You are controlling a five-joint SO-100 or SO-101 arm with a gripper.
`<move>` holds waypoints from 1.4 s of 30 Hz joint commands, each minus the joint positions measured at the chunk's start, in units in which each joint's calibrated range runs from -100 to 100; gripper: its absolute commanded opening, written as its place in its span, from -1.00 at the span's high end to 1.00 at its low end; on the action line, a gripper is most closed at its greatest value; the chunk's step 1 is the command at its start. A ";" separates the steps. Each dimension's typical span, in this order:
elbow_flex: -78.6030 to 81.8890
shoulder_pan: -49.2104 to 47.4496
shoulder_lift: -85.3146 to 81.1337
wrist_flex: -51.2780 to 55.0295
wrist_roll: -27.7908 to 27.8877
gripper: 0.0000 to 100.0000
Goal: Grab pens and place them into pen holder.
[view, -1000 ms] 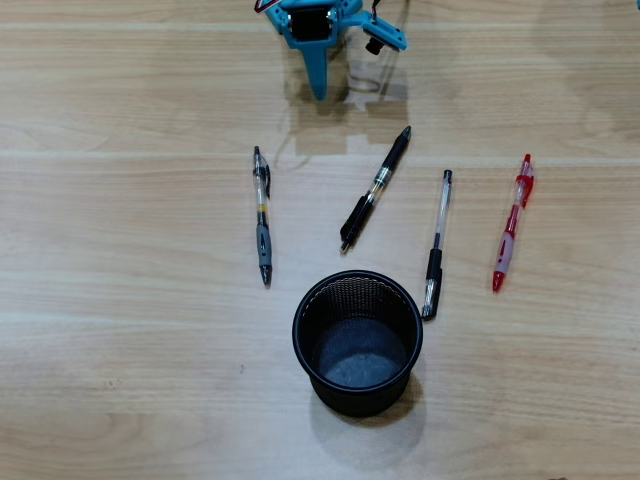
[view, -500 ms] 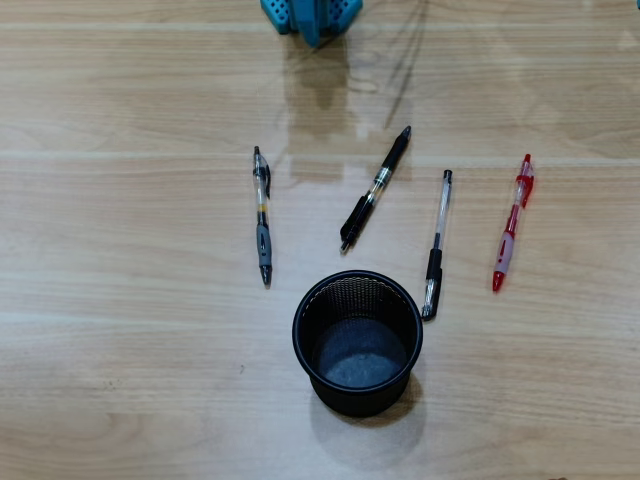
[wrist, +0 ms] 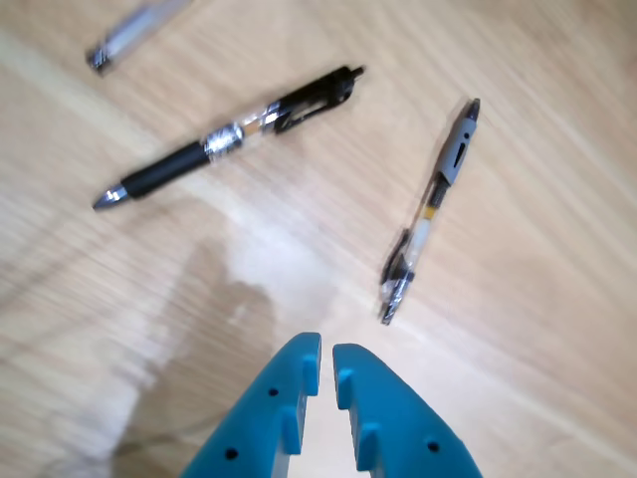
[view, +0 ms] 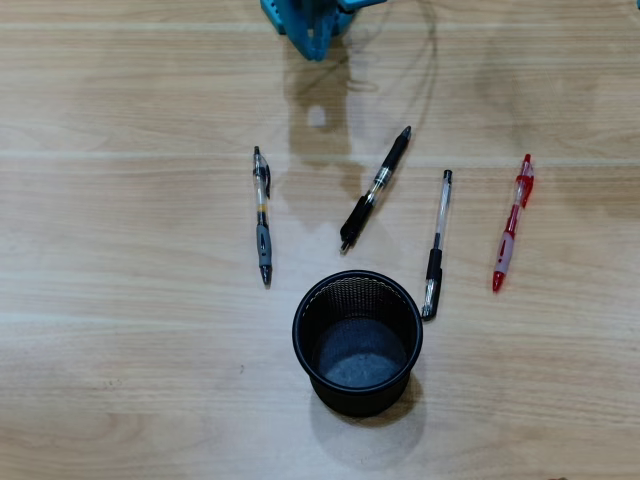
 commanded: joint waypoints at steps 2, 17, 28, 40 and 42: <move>-11.57 2.14 14.93 -0.98 -4.33 0.95; -33.29 6.04 48.28 -1.76 -12.10 0.96; -50.06 10.49 67.09 -1.07 -11.84 0.95; -54.56 10.40 74.32 -1.07 -12.10 0.59; -54.56 10.58 75.41 -1.16 -12.15 0.58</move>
